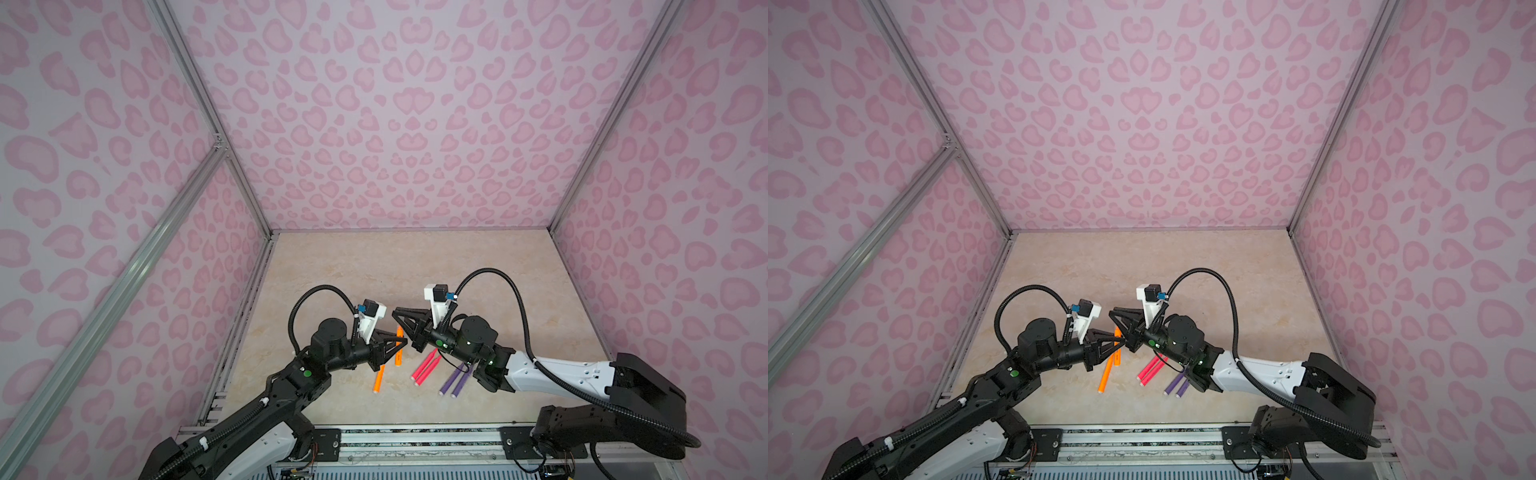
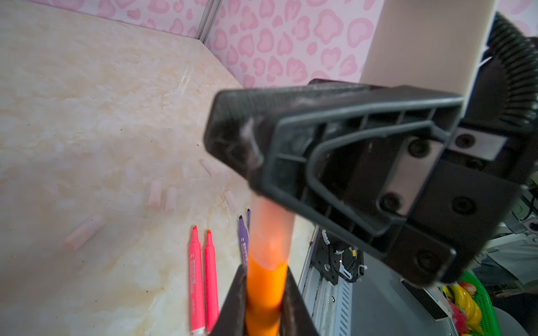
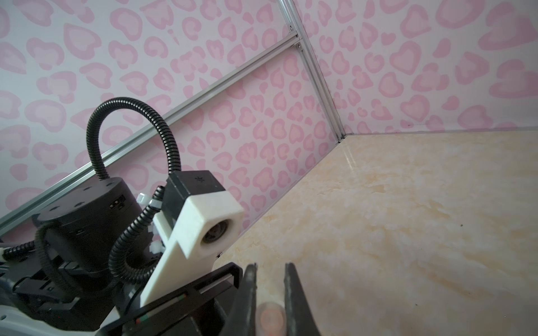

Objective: Insert the pens into the pen caps

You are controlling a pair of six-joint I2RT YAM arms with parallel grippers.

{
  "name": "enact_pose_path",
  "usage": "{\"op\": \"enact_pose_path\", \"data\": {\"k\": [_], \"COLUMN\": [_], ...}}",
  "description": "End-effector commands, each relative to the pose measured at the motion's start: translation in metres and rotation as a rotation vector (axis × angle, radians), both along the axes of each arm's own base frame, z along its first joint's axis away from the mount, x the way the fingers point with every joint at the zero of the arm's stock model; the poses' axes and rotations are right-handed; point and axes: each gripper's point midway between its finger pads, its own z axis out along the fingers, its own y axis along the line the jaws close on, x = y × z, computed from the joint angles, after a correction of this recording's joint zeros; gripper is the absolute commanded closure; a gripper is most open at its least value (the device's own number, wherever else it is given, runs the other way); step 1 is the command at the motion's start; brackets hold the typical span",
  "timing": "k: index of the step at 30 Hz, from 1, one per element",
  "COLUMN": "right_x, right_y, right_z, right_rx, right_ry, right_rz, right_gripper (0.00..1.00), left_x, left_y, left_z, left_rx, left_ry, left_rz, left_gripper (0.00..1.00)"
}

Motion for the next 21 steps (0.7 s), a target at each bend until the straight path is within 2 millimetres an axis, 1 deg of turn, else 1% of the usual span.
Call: {"op": "enact_pose_path", "data": {"k": [1,5,8,9,10,13,14,15,16,19,21], "right_x": [-0.037,-0.027,-0.015,-0.01,-0.004,0.015,0.022,0.029,0.034,0.046,0.051], "right_y": [0.014,0.01,0.007,0.006,0.005,-0.001,-0.004,-0.008,-0.011,-0.023,-0.03], "right_z": [-0.047,-0.056,-0.056,-0.053,-0.052,-0.039,-0.032,-0.025,-0.017,0.002,0.009], "right_rx": [-0.137,-0.17,-0.196,-0.204,-0.211,-0.204,-0.189,-0.178,-0.172,-0.182,-0.191], "right_ry": [0.082,0.105,0.119,0.118,0.12,0.121,0.123,0.128,0.128,0.114,0.094], "right_rz": [0.19,0.128,0.064,0.041,0.018,-0.058,-0.087,-0.118,-0.14,-0.218,-0.265], "right_gripper": [1.0,1.0,1.0,0.97,0.9,0.6,0.51,0.39,0.3,0.17,0.13], "left_x": [0.059,0.065,0.07,0.073,0.075,0.085,0.088,0.091,0.095,0.106,0.112], "left_y": [0.035,0.043,0.045,0.047,0.049,0.057,0.061,0.065,0.071,0.087,0.107], "left_z": [0.035,0.03,0.024,0.02,0.016,-0.001,-0.007,-0.015,-0.021,-0.044,-0.062], "left_rx": [-0.078,-0.04,0.001,0.019,0.039,0.122,0.153,0.188,0.222,0.355,0.468], "left_ry": [-0.097,-0.09,-0.078,-0.067,-0.055,-0.007,0.01,0.03,0.047,0.097,0.146], "left_rz": [0.383,0.429,0.456,0.471,0.488,0.556,0.58,0.612,0.646,0.745,0.838], "left_gripper": [0.96,0.96,0.96,0.96,0.96,0.96,0.96,0.96,0.96,0.96,0.96]}}
